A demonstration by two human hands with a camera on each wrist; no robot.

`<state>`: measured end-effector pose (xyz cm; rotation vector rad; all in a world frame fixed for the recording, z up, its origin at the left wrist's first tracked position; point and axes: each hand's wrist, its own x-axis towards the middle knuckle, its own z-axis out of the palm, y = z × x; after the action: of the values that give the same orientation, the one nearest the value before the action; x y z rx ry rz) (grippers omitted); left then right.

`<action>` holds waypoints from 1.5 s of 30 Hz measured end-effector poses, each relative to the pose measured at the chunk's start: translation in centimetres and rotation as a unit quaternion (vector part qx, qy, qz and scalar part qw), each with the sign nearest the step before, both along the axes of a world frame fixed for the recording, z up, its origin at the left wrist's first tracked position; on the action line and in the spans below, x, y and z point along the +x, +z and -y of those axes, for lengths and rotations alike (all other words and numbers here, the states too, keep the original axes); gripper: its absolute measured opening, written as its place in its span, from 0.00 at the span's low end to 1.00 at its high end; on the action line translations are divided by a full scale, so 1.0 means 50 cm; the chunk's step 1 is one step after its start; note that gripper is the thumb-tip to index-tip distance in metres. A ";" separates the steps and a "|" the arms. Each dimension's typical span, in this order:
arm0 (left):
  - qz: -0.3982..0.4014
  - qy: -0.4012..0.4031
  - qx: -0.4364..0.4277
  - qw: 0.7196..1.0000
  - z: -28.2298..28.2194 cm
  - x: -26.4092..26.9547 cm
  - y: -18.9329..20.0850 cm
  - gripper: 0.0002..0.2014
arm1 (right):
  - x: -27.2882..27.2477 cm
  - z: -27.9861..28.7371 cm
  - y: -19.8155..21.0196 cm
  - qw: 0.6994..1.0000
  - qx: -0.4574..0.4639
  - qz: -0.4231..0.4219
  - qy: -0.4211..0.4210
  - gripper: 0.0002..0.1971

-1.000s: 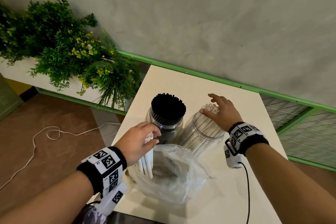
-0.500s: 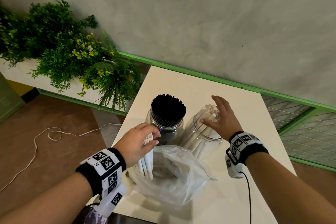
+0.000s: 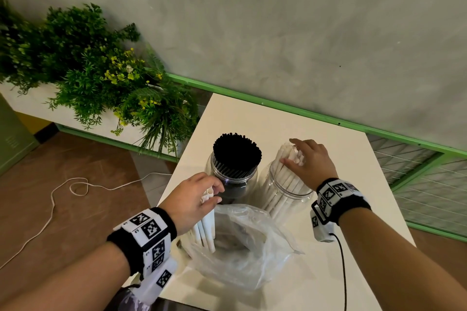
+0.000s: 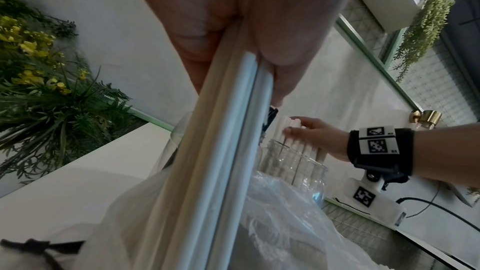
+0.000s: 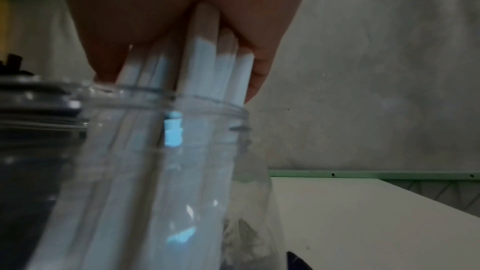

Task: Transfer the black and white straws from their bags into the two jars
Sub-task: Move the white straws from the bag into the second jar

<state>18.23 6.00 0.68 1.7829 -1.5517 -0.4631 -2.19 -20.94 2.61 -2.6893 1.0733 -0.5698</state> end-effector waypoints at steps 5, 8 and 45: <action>0.002 -0.003 -0.003 1.000 -0.001 0.003 -0.002 0.04 | -0.005 -0.009 0.004 0.996 -0.075 -0.003 0.056 0.38; 0.001 -0.002 -0.003 1.000 0.000 0.001 0.000 0.04 | 0.002 -0.017 0.003 0.974 -0.182 -0.059 0.118 0.32; -0.042 0.030 0.008 0.999 -0.003 -0.005 0.014 0.18 | -0.002 -0.051 0.031 0.981 -0.127 -0.148 -0.018 0.38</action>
<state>17.99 6.15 1.38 1.7938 -1.4373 -0.5163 -2.27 -18.42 4.16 -3.0582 1.1935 -0.3377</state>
